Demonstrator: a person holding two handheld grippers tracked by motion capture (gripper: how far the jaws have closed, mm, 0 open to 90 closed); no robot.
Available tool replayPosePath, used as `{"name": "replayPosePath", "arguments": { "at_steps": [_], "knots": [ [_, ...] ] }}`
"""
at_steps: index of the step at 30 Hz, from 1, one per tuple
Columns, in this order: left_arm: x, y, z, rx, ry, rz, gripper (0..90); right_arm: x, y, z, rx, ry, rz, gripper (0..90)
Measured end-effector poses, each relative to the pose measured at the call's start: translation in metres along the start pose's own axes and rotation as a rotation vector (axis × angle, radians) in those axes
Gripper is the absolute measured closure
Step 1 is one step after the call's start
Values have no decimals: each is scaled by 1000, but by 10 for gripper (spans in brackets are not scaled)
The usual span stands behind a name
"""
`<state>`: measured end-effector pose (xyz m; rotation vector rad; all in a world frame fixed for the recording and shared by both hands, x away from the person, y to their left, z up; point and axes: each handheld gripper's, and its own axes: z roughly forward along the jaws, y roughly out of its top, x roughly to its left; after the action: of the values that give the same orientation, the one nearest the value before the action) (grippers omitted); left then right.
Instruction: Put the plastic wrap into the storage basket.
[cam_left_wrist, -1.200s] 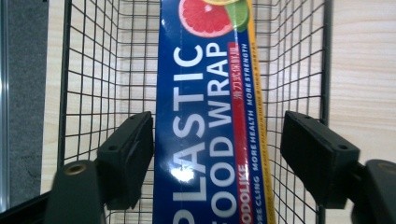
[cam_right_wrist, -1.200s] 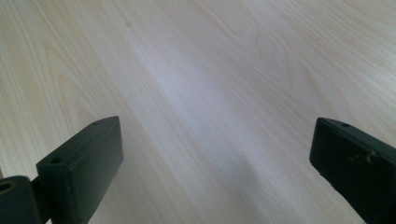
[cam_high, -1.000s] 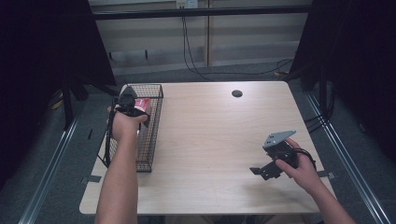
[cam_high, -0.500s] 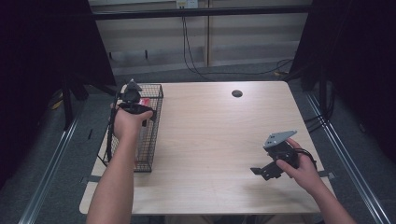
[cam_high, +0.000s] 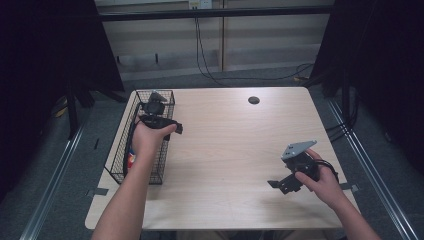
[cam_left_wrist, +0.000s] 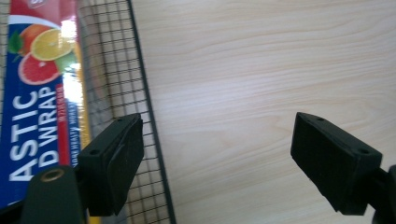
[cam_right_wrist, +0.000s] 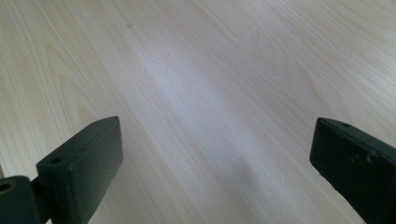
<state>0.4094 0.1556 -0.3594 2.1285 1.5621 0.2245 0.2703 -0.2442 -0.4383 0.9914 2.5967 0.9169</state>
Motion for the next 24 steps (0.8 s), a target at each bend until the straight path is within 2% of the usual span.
{"name": "replayPosePath", "arguments": {
  "at_steps": [2, 3, 5, 11, 14, 17, 19, 20, 21, 22, 24],
  "knots": [
    [-5, -1, 0, -7, -12, 14, 175, 0, 0, 0, 1, -3, 4, 26],
    [-11, -2, 2, -11, -34, 21, 175, 0, 0, -1, 2, 2, 7, 26],
    [-14, -3, 3, -8, -41, 35, 175, 0, 0, -1, 1, 1, 6, 26],
    [-36, -7, 10, -26, -92, 79, 171, -1, -2, 0, 4, 0, 7, 26],
    [-44, -9, 12, -36, -110, 98, 170, -1, -3, -1, 8, -2, 8, 26],
    [-49, -11, 13, -43, -109, 118, 170, -2, -3, 0, 10, -11, 2, 26],
    [-53, -14, 15, -47, -120, 127, 170, -2, -4, 0, 14, -6, 19, 26],
    [-59, -17, 18, -55, -125, 143, 170, -2, -4, 1, 14, -15, 7, 26],
    [-59, -17, 18, -55, -125, 143, 170, -3, -4, 1, 8, -7, 6, 26],
    [-65, -21, 21, -59, -141, 150, 169, -2, -4, 1, 12, -7, 14, 26],
    [-70, -25, 24, -62, -147, 165, 168, -2, -5, 2, 10, -6, 8, 27]
  ]
}}
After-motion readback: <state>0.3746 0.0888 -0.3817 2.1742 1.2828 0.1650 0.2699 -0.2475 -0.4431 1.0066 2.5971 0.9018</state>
